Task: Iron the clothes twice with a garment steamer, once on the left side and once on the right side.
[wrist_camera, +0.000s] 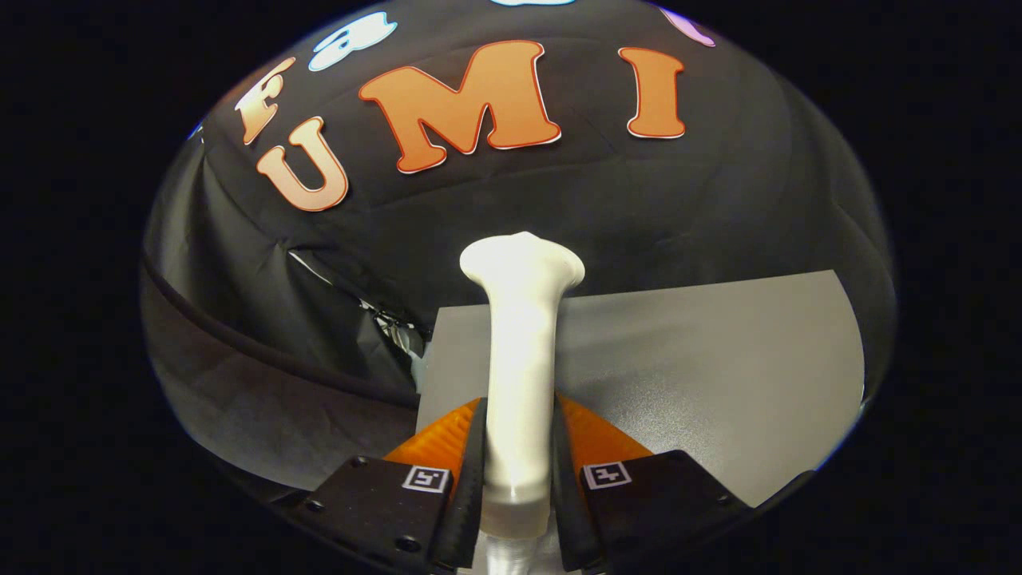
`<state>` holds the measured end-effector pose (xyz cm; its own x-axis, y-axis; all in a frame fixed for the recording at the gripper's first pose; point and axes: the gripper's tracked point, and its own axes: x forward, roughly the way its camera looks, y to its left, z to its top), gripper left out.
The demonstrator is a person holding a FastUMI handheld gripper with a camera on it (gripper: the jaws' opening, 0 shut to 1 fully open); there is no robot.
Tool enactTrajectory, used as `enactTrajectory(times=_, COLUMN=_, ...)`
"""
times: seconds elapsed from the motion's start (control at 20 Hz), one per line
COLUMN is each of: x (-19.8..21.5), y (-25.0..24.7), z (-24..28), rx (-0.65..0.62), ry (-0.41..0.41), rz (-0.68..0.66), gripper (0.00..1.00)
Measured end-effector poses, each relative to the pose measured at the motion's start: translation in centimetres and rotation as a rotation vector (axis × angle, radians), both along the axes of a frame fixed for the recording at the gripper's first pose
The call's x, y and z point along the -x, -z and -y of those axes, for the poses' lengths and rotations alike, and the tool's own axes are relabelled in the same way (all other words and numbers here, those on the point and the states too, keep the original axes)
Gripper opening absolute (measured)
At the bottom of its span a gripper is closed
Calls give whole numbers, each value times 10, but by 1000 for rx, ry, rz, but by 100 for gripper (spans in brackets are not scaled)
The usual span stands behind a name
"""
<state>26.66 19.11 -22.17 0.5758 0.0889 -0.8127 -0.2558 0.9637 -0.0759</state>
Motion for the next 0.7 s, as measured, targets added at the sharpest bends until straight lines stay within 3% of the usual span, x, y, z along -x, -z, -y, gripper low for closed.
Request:
enactTrajectory(times=0.25, x=10, y=-6, z=-3, rx=-5, ry=-28, rz=17, gripper=40)
enactTrajectory(times=0.7, x=50, y=-43, z=7, rx=-110, ry=-18, rz=213, gripper=39)
